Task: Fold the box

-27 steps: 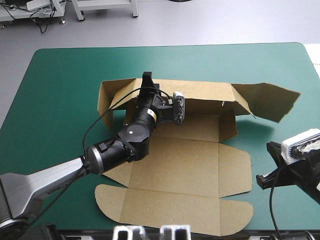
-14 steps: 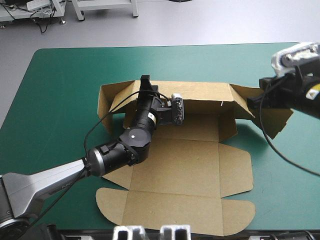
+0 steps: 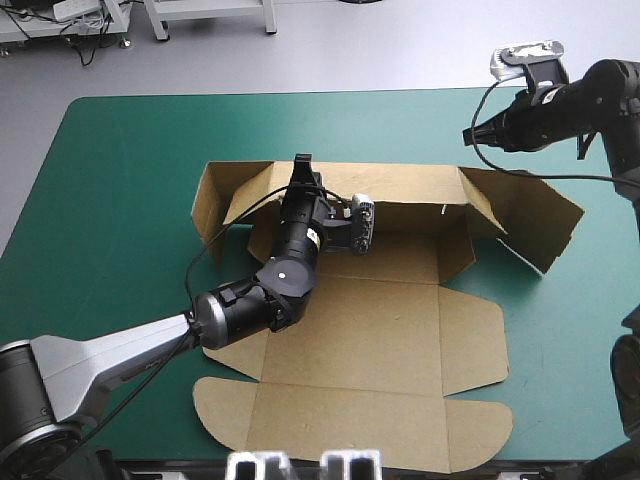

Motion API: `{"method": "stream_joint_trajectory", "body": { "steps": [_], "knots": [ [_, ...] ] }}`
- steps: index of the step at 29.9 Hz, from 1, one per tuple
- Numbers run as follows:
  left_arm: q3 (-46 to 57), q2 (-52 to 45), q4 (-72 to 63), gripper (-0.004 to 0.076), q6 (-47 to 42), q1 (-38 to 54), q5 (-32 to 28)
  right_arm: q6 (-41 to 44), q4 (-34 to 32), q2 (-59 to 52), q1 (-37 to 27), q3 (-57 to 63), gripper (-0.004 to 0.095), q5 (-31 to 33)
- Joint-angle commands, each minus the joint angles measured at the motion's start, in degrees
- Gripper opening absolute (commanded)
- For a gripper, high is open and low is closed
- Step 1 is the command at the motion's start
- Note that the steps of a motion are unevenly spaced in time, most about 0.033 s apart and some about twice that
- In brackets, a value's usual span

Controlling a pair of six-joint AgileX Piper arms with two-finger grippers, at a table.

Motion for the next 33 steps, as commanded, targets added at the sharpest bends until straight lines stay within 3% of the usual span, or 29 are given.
{"method": "stream_joint_trajectory", "body": {
  "steps": [1,17,33],
  "knots": [
    [-1.4,-2.3,3.4,-0.001,-1.4,-0.3,2.6,-1.8,1.2,0.9,-2.4,-2.0,-0.0024,1.8],
    [-1.4,-2.3,3.7,-0.001,-10.6,-0.3,4.2,-5.0,1.4,4.3,-3.4,-0.9,-0.0024,3.4],
    [-1.4,-2.2,2.2,-0.001,-10.7,-0.3,4.2,-12.8,3.1,-4.2,-3.5,15.9,-0.0024,3.3]
  ]
}}
